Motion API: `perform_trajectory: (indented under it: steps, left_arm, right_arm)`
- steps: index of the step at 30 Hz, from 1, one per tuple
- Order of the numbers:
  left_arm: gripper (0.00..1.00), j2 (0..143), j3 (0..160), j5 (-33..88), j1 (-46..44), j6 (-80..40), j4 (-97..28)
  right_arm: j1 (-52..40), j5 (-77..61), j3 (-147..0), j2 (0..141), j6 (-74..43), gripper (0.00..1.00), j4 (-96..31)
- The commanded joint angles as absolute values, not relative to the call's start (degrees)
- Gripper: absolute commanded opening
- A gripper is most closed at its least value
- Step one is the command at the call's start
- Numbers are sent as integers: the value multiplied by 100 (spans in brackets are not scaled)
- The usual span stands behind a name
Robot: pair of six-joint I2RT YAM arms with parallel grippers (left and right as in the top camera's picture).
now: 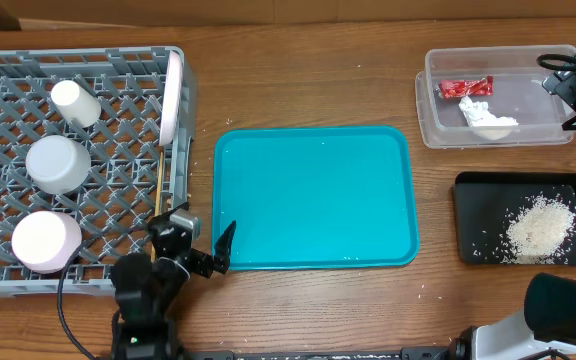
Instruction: Sort waste into correct bins and load items into the dishwasher
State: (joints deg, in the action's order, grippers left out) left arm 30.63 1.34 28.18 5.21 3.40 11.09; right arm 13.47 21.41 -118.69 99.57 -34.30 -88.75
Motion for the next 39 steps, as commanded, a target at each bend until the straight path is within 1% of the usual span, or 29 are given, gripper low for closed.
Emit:
perform_trajectory:
  steps: [1,5,8,16,23,27,33,35,39]
  left_arm:
    - [100,2550,27,2497,410,421,1041]
    - [100,1874,27,2154,250,434,648]
    - [100,1076,30,1841,132,414,-301]
    - [100,-8,30,1903,130,408,-270]
    - [100,19,30,1798,137,473,-279]
    - [100,19,30,1144,137,690,-331]
    - [100,19,27,268,143,604,-445]
    - [100,19,27,84,165,429,-451]
    - [100,21,27,91,196,405,-449]
  right_arm:
    - [1358,2224,-11889,9913,-3452,100,-8860]
    - [1358,2224,-11889,9913,-3452,100,-8862]
    - [1358,2224,-11889,9913,-3452,100,-8862]
    - [1358,2224,-11889,9913,-3452,100,-8862]
    - [1358,2224,-11889,9913,-3452,100,-8862]
    - [1358,2224,-11889,9913,-3452,100,-8860]
    - [1358,2224,-11889,9913,-3452,100,-8860]
    - [1358,2224,-11889,9913,-3452,100,-8860]
    - [1358,2224,-11889,9913,-3452,100,-8862]
